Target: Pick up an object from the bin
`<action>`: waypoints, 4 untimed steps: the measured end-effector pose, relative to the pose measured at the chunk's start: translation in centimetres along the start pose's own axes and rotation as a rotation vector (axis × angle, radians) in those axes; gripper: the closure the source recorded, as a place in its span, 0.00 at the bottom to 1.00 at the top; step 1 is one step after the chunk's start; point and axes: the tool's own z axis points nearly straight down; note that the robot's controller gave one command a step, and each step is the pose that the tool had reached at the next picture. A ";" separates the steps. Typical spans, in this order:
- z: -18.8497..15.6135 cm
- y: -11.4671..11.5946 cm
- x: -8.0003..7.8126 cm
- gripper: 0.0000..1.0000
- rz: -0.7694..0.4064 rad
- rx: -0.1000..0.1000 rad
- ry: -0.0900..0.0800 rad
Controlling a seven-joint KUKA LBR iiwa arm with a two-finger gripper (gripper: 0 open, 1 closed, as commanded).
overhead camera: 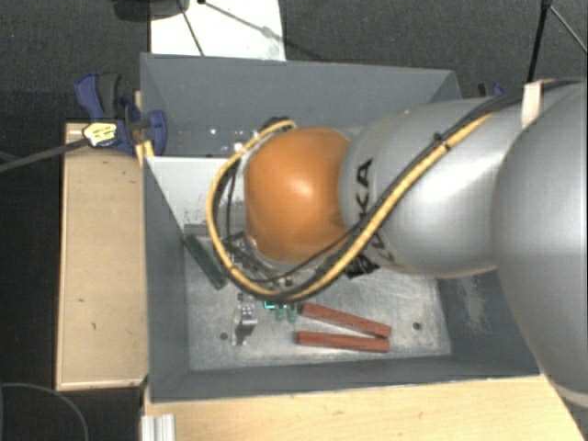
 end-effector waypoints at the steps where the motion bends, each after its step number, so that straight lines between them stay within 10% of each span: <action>1: 4.9 -3.3 -5.0 0.00 -0.069 -0.002 -0.007; 2: 7.0 -6.7 -8.2 0.00 -0.129 0.002 0.003; 4: 9.3 -13.6 -4.1 0.00 -0.285 0.005 -0.002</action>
Offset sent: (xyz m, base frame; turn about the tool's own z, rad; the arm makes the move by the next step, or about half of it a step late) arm 0.0874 -0.0719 -0.0685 -0.1334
